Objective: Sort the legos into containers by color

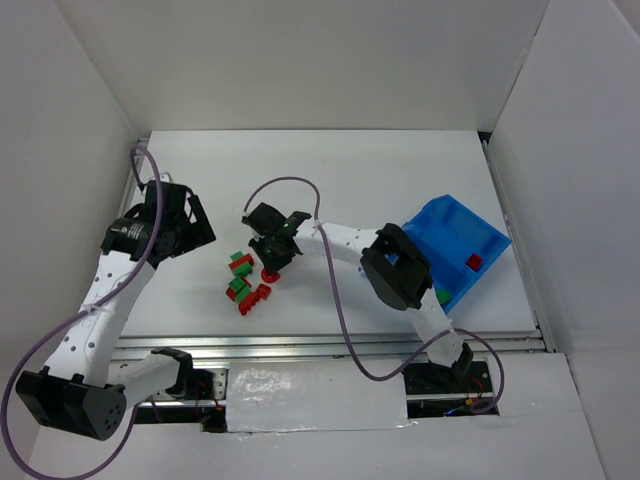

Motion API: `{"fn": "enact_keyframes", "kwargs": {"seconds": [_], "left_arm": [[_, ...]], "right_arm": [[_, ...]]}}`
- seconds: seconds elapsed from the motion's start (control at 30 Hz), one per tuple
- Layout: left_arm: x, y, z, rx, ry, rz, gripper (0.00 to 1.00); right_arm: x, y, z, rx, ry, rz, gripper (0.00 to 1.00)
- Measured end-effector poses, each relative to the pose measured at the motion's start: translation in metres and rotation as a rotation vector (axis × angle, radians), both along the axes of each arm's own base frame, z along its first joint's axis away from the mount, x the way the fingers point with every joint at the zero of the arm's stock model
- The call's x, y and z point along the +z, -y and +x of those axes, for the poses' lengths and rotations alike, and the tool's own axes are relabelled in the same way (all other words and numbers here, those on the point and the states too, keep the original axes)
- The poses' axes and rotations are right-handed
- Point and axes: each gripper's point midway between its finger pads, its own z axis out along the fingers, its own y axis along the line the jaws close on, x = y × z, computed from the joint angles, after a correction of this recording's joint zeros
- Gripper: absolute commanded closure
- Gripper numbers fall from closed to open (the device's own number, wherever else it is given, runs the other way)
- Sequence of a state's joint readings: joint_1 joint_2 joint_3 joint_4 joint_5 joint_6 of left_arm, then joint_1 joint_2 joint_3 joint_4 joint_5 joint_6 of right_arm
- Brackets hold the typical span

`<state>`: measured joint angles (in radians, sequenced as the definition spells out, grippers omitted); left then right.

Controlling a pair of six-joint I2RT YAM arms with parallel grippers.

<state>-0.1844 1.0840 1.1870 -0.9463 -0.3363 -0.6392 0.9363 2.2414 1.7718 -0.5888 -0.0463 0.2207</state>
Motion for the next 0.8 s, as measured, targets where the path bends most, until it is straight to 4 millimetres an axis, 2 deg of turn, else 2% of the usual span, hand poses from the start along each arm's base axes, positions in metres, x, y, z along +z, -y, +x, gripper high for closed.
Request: {"fn": "enact_keyframes", "kwargs": {"seconds": [0.1,0.2,0.27,0.33,0.37,0.47,0.53,0.57,0.63,0.67,0.8], "left_arm": [[-0.004,0.003,0.003,-0.018,-0.003,-0.008,0.01],[-0.009,0.008,0.006,-0.038,-0.01,-0.022,0.01],[-0.012,0.012,0.008,-0.069,-0.016,-0.029,0.0],[-0.016,0.019,0.011,-0.111,-0.021,-0.041,0.01],[-0.018,0.021,0.012,-0.124,-0.025,-0.045,0.0],[-0.029,0.039,0.017,-0.204,-0.065,-0.043,0.0],[-0.039,0.059,0.018,-0.278,-0.098,-0.039,0.01],[-0.044,0.068,0.017,-0.318,-0.113,-0.033,0.01],[-0.053,0.089,0.015,-0.391,-0.141,-0.028,0.01],[-0.057,0.1,0.014,-0.426,-0.153,-0.027,0.01],[-0.073,0.133,0.008,-0.553,-0.199,-0.029,0.01]], "right_arm": [[0.001,0.015,0.0,-0.047,0.003,-0.019,0.96],[0.013,0.044,0.003,-0.13,-0.006,-0.024,0.96],[0.034,0.069,0.012,-0.212,0.004,-0.001,0.96],[0.07,0.1,0.029,-0.318,0.036,0.053,0.93],[0.093,0.12,0.04,-0.385,0.063,0.09,0.93],[0.166,0.198,0.077,-0.633,0.196,0.198,0.91],[0.201,0.262,0.09,-0.818,0.286,0.217,0.9],[0.211,0.291,0.091,-0.907,0.32,0.212,0.9],[0.216,0.343,0.083,-1.06,0.355,0.174,0.9],[0.213,0.36,0.076,-1.11,0.354,0.149,0.9],[0.178,0.43,0.05,-1.304,0.299,0.02,0.86]]}}
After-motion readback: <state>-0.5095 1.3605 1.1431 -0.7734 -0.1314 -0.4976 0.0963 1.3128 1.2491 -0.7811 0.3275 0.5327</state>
